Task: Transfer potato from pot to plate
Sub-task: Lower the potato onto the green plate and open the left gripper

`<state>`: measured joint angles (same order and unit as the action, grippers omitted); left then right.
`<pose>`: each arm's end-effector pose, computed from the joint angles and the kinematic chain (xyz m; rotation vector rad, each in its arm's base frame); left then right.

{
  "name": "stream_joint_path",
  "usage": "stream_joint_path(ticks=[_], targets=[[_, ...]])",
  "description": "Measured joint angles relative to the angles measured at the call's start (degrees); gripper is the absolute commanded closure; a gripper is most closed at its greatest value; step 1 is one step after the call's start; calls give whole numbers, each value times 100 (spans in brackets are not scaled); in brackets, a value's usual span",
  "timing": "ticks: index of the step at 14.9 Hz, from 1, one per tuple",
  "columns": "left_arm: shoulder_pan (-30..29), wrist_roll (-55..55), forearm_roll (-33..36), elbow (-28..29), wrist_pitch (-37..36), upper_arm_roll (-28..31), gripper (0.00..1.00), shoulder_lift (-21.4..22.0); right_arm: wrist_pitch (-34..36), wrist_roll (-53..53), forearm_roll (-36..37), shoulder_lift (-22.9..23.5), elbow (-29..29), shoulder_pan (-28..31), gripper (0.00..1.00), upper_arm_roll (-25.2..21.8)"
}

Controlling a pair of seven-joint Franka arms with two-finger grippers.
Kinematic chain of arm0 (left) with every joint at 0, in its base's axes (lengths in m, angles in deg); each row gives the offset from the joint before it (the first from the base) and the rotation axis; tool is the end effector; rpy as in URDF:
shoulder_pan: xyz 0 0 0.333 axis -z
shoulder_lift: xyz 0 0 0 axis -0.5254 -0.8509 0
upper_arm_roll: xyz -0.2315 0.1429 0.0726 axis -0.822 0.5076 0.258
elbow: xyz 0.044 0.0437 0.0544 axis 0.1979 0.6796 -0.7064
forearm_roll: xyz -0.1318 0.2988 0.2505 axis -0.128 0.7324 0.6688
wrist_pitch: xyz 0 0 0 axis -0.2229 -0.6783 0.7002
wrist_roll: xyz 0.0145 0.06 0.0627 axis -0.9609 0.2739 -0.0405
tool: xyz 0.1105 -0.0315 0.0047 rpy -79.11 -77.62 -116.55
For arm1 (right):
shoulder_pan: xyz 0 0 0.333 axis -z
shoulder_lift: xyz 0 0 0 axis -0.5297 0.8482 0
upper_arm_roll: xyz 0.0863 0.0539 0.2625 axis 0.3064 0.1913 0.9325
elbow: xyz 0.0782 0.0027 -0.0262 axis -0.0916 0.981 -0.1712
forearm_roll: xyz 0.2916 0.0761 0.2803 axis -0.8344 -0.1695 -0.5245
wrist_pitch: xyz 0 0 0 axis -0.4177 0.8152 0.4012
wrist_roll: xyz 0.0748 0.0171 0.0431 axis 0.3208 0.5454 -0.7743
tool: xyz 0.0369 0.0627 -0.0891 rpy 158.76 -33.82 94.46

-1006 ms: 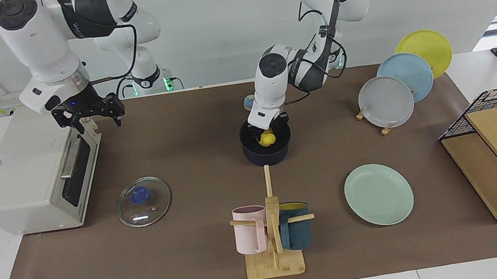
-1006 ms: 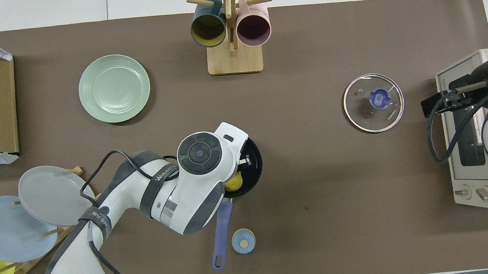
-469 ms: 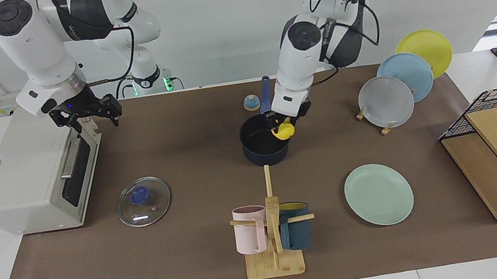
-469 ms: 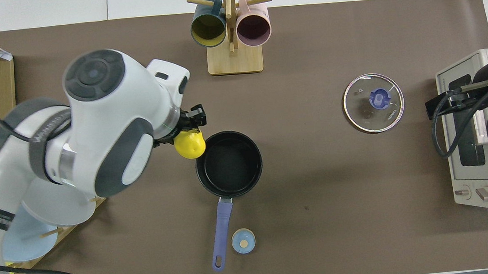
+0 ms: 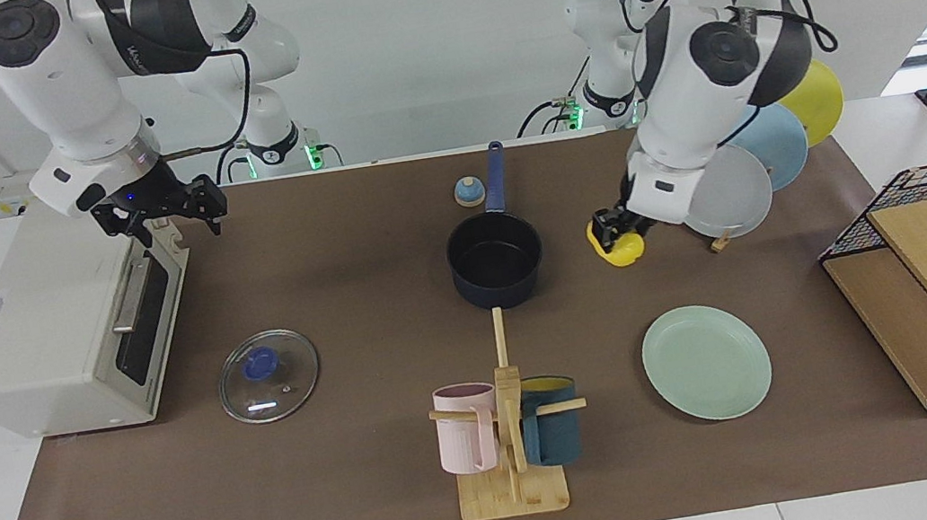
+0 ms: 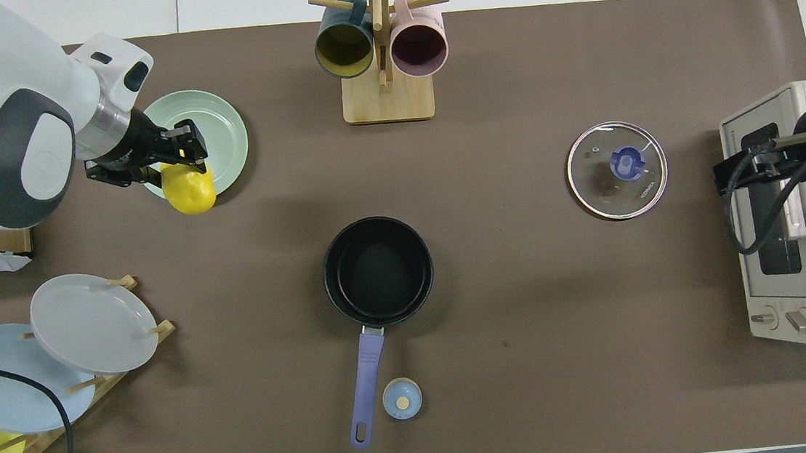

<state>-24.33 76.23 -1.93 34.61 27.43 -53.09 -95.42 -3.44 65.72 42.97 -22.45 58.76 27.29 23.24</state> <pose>0.6476 -0.1529 0.4277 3.0614 0.1909 -0.1491 0.5624 -0.0104 0.5298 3.0845 0.0507 -0.1550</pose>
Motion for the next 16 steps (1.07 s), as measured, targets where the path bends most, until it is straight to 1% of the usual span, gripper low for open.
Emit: stream_joint_path(ticks=[3,5,7,9,12,13,14,16], targets=[[-189,-568,196,-339,483,1,100,-660,0,0,0,-52,-39,105,0,-20],[-210,-669,432,-508,950,0,100,-1146,0,0,-1,-88,-47,106,0,-18],[-212,-823,555,-596,1354,0,100,-1509,0,0,-126,-97,-47,105,0,-17],[-235,-1010,579,-601,1557,0,100,-1660,0,0,-241,-97,-47,105,0,-17],[-267,-1152,583,-584,1636,1,100,-1673,0,0,-260,-97,-47,105,0,-17],[-267,-1210,583,-570,1674,1,43,-1672,2,0,-261,-97,-47,105,0,-17],[-267,-1274,583,-551,1718,1,0,-1672,2,0,-261,-97,-47,105,0,-17],[-267,-1331,583,-540,1742,1,0,-1671,2,0,-262,-97,-47,105,0,-17]])
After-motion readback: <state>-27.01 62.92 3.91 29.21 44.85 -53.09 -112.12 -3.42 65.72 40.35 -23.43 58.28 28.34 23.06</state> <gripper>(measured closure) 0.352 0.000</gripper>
